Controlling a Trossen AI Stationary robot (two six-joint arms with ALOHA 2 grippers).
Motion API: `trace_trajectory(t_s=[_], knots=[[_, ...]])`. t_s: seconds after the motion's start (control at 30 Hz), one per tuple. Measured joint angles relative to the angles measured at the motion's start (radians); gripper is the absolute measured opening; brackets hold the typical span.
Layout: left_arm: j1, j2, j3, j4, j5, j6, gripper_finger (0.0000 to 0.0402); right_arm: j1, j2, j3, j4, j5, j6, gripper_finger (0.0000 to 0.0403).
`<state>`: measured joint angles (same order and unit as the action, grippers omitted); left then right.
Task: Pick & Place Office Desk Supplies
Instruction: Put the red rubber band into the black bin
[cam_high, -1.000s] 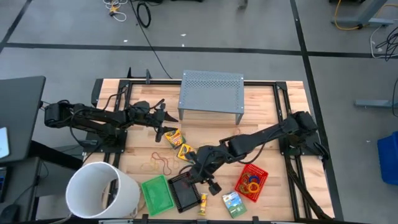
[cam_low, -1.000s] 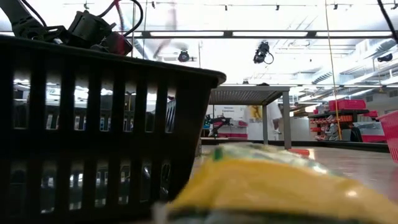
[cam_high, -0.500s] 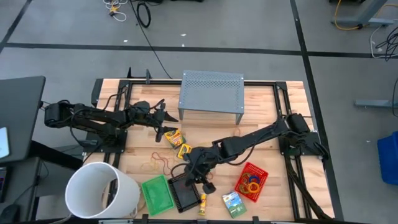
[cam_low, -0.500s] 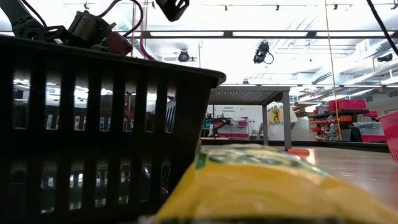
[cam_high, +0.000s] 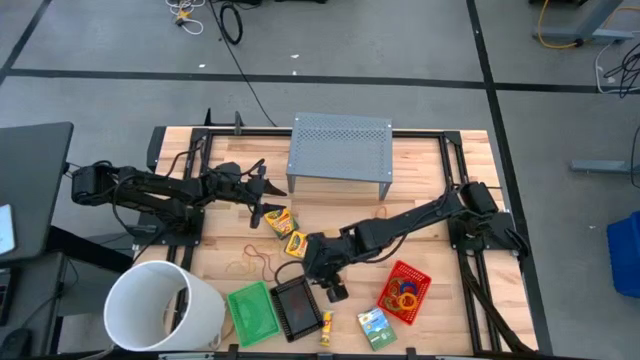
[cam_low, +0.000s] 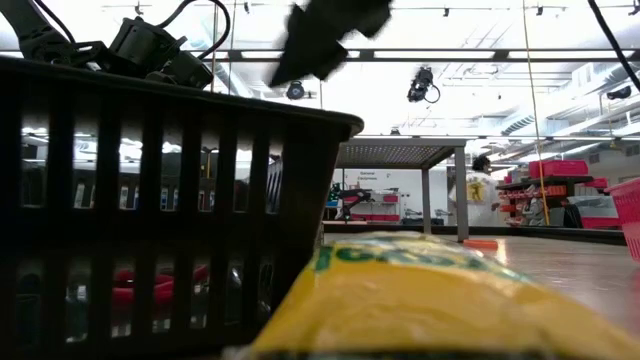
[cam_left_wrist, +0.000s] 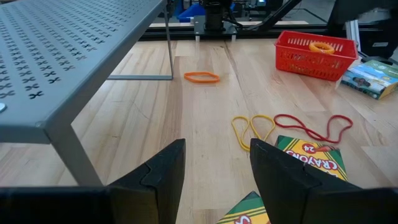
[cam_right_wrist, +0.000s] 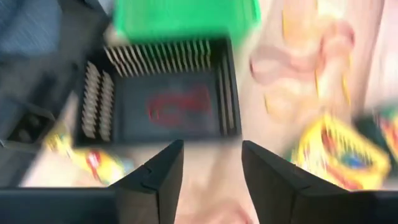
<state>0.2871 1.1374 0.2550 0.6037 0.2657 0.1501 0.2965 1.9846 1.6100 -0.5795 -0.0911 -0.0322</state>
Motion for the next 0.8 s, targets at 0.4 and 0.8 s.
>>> trace_trajectory(t_s=[0.4, 0.8], knots=[[0.0, 0.0, 0.0, -0.001, 0.0, 0.0, 0.0185, -0.016, 0.05, -0.124, -0.135, 0.072, -0.011, 0.0172], [0.0, 0.0, 0.0, 0.002, -0.003, -0.001, 0.0185, -0.035, 0.079, -0.2, -0.022, 0.117, -0.078, 0.0172]])
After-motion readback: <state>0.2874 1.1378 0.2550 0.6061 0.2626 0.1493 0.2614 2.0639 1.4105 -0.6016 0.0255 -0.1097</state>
